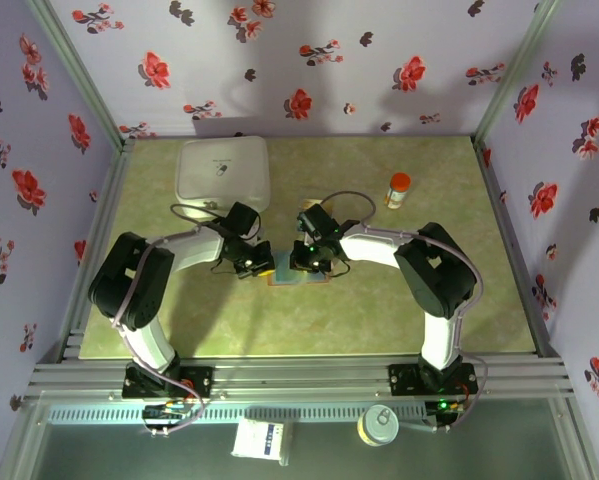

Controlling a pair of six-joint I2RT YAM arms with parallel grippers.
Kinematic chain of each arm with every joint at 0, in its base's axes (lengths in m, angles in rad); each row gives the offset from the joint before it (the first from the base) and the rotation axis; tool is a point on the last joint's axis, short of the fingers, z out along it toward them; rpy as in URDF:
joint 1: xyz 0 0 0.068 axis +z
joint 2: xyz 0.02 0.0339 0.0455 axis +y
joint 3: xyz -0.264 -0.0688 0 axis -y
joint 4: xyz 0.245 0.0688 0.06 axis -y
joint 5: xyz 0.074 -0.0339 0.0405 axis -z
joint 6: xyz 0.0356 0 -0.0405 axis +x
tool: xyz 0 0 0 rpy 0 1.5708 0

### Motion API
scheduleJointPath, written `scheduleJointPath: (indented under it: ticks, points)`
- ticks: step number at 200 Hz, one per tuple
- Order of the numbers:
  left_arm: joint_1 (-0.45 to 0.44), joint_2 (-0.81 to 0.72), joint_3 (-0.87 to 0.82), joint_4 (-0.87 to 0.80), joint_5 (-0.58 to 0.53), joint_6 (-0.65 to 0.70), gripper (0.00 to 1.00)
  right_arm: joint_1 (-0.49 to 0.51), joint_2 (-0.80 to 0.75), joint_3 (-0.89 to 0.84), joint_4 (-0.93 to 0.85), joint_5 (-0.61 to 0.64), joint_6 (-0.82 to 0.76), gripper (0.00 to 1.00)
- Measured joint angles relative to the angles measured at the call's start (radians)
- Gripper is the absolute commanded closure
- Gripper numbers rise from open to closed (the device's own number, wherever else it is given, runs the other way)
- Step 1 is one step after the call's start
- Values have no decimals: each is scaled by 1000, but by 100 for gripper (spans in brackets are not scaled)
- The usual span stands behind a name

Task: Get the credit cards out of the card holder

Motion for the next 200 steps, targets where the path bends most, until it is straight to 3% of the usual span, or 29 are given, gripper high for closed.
scheduleJointPath:
  ticks: [107,200]
  points:
    - [29,1,2,-36,-18,16,100,-19,-11,-51,80,-42,27,85]
    - [29,3,21,-70,-30,26,100,-69,-19,-150,252,-142,107,91]
